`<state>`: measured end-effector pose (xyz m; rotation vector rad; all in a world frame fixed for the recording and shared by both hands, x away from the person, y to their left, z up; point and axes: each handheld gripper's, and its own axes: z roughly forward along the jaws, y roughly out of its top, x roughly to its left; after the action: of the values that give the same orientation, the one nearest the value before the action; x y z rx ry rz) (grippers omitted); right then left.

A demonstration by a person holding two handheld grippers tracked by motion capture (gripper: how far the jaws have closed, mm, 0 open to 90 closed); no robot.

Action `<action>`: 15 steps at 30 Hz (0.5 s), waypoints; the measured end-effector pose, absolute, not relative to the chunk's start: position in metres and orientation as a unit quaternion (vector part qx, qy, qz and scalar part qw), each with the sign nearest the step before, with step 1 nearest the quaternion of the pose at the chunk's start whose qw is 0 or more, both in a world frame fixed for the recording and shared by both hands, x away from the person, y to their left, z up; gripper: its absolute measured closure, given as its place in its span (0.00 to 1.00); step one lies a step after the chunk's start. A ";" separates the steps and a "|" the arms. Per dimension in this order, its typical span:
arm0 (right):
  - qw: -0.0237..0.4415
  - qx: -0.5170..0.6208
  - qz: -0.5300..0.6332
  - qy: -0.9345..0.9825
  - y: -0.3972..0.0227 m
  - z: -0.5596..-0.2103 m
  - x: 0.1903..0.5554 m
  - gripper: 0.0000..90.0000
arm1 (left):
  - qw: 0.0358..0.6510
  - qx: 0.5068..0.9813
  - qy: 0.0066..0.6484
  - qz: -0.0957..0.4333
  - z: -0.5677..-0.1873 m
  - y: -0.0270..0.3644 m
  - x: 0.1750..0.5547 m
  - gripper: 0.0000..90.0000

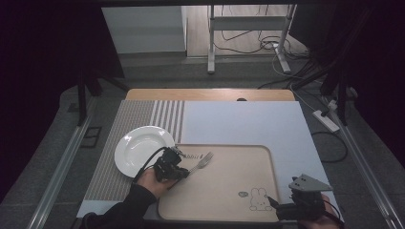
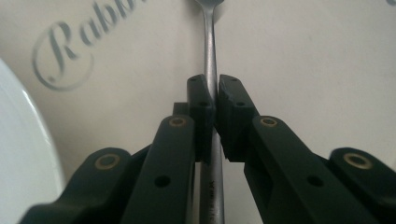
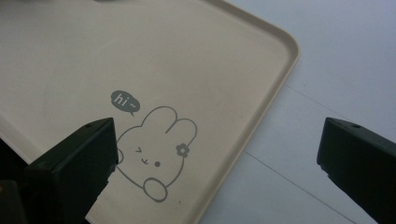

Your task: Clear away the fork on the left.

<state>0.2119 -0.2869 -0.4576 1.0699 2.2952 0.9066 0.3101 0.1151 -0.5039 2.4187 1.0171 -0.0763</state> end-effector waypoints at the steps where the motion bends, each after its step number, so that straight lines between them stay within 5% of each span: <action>1: 0.224 0.387 0.329 0.832 -0.287 -0.458 0.212 0.00 | 0.254 0.891 0.374 -0.029 -0.505 0.115 0.308 0.93; 7: 0.224 0.386 0.328 0.832 -0.286 -0.458 0.212 0.00 | 0.251 0.895 0.365 -0.044 -0.512 0.113 0.300 0.91; 11: 0.223 0.386 0.327 0.833 -0.286 -0.458 0.212 0.00 | 0.268 0.894 0.357 -0.036 -0.505 0.111 0.303 0.77; 15: 0.224 0.385 0.324 0.834 -0.286 -0.458 0.212 0.00 | 0.276 0.904 0.325 -0.023 -0.498 0.099 0.307 0.96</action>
<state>0.2124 -0.2859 -0.4579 1.0629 2.3022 0.8952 0.3067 0.0989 -0.4976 2.4295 0.8738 -0.0620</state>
